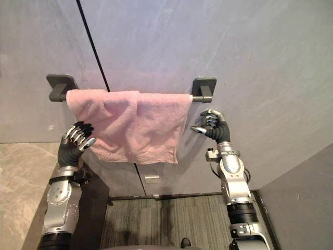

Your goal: Organize washtable

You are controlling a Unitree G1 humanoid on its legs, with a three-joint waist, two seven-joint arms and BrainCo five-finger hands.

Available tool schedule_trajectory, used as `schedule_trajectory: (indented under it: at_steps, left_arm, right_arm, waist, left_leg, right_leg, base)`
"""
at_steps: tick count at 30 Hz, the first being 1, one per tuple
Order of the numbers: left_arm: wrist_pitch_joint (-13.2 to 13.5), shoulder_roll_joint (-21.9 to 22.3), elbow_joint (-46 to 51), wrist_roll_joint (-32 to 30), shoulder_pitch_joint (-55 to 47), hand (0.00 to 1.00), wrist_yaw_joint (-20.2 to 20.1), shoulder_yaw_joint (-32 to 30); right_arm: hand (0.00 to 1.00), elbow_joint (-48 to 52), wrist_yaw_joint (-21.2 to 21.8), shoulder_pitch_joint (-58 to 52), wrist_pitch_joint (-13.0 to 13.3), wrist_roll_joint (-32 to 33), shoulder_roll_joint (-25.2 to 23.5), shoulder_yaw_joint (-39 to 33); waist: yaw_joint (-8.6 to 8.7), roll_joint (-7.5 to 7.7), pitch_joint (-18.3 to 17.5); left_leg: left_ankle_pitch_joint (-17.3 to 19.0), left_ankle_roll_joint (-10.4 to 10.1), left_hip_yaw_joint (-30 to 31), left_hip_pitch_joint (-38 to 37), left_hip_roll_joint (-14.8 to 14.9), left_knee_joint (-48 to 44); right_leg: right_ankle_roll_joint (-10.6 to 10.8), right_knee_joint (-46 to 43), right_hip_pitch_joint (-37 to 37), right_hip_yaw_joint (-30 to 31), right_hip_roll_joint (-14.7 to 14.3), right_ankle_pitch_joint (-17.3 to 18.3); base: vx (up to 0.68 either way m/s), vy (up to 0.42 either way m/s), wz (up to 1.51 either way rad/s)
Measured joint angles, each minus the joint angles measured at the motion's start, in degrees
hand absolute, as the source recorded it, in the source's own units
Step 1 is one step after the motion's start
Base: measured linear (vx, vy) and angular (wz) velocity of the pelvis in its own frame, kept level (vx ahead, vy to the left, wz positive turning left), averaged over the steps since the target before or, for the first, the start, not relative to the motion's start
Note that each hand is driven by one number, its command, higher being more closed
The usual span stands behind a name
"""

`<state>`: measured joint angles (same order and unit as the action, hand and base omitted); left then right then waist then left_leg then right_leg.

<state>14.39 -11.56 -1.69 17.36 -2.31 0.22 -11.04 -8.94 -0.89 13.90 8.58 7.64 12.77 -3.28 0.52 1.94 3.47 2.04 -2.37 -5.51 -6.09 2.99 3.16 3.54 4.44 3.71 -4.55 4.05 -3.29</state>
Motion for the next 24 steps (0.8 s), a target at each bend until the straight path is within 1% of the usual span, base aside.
schedule_trajectory:
  at_steps: [4,7,11,14,19,24]
  left_arm:
    - [0.0,0.5,0.0,0.0,-0.3,0.0,-0.1,-1.4]
    - [0.0,2.8,0.7,0.1,-1.4,0.0,-0.2,-2.9]
    - [0.0,5.0,4.4,0.1,-3.7,0.0,-0.6,-3.0]
    - [0.0,6.6,6.6,0.1,-5.6,0.0,-1.5,-2.9]
    - [0.0,8.0,6.9,-0.3,-8.3,0.0,-2.4,-2.9]
    - [-0.2,9.2,6.6,-2.3,-12.6,0.0,-3.7,-2.6]
  right_arm:
    - [0.0,-0.3,-0.1,-0.9,0.0,-0.5,-0.2,-2.4]
    - [0.0,-0.3,-0.2,-2.7,0.0,-0.7,-1.3,-4.4]
    - [0.0,-0.2,-0.2,-4.9,0.0,-1.9,-2.3,-5.4]
    - [0.0,0.4,-0.2,-6.4,0.0,-3.5,-2.6,-5.6]
    - [0.0,3.6,-0.1,-10.0,0.0,-5.6,-4.1,-7.6]
    - [0.0,3.8,0.0,-14.0,0.1,-7.7,-4.6,-8.0]
  waist:
    - [-0.02,0.22,0.6]
    - [0.06,0.21,0.6]
    - [0.15,0.11,0.7]
    - [0.21,-0.28,0.9]
    - [0.23,-0.5,1.2]
    - [0.25,-0.48,1.6]
  left_leg:
    - [-0.1,-0.1,0.0,-0.8,-0.1,0.7]
    - [-0.1,-0.1,0.0,-1.1,-0.2,1.0]
    - [-0.1,-0.1,0.2,-1.3,-0.2,1.4]
    - [-0.1,-0.1,0.3,-1.8,-0.2,1.9]
    - [-0.1,-0.1,0.9,-1.7,-0.2,1.9]
    - [0.0,-0.2,1.2,-1.7,-0.1,1.9]
  right_leg:
    - [0.0,-0.2,0.0,-0.1,0.0,0.2]
    - [0.1,-0.3,0.1,-0.2,0.1,0.4]
    - [0.1,-0.3,0.1,-0.4,0.1,0.7]
    - [0.2,-0.3,0.4,-0.5,0.1,0.9]
    - [0.2,-0.4,0.6,-1.1,0.1,1.4]
    - [0.3,-0.8,0.6,-1.5,0.1,1.9]
  base:
    - [0.0,0.0,0.0]
    - [0.0,0.0,0.0]
    - [0.0,0.0,0.0]
    - [0.0,-0.007,0.01]
    - [-0.02,-0.027,0.07]
    - [-0.01,-0.013,0.03]
